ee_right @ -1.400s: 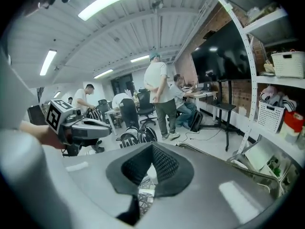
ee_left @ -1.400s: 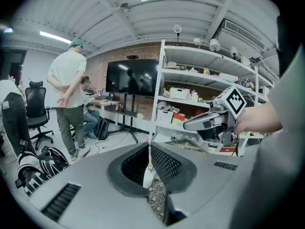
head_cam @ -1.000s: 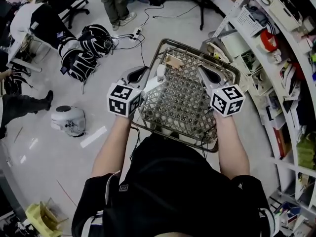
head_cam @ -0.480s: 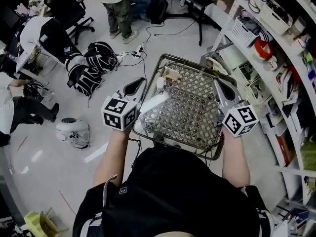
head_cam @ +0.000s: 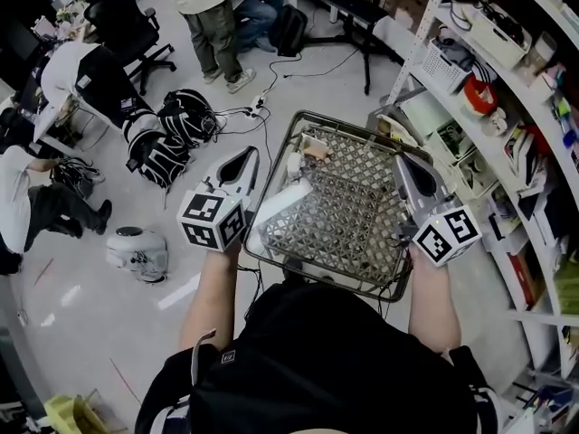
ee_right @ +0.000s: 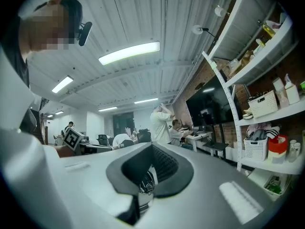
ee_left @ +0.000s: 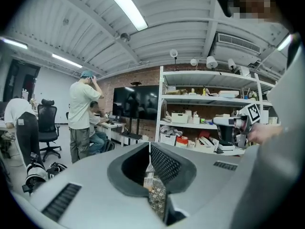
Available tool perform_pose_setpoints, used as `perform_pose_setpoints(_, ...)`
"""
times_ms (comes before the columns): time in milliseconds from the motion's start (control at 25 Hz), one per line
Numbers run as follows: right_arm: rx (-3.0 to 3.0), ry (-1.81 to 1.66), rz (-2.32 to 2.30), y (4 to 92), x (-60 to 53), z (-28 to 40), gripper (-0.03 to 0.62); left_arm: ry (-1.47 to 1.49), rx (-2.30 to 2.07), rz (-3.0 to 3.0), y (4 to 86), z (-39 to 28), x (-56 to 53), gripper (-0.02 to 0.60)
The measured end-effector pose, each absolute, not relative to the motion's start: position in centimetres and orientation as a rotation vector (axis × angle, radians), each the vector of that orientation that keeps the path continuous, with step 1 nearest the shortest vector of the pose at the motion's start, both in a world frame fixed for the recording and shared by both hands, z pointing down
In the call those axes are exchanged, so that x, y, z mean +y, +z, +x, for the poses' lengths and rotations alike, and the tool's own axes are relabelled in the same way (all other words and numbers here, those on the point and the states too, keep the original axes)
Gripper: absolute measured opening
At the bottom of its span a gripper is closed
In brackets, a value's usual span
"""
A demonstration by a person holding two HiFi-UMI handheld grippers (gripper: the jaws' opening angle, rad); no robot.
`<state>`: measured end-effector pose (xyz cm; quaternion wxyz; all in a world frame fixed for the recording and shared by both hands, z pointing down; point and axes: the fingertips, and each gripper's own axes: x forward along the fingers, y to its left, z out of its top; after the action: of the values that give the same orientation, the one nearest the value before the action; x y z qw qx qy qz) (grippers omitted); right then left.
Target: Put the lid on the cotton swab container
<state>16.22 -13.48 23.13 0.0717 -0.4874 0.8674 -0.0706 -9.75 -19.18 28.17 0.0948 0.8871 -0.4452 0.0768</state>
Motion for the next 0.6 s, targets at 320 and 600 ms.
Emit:
perform_pose_setpoints(320,2.628,-0.257,-1.472,24.6,-14.1,15.6,0.008,0.208,-1.297,2.643,28.0,-8.1,-19.6,0.014)
perform_pose_setpoints(600,2.636,-0.222,-1.48,24.1,-14.0,16.0,0.008,0.219,-1.291,2.653,27.9,-7.6,-19.6,0.015)
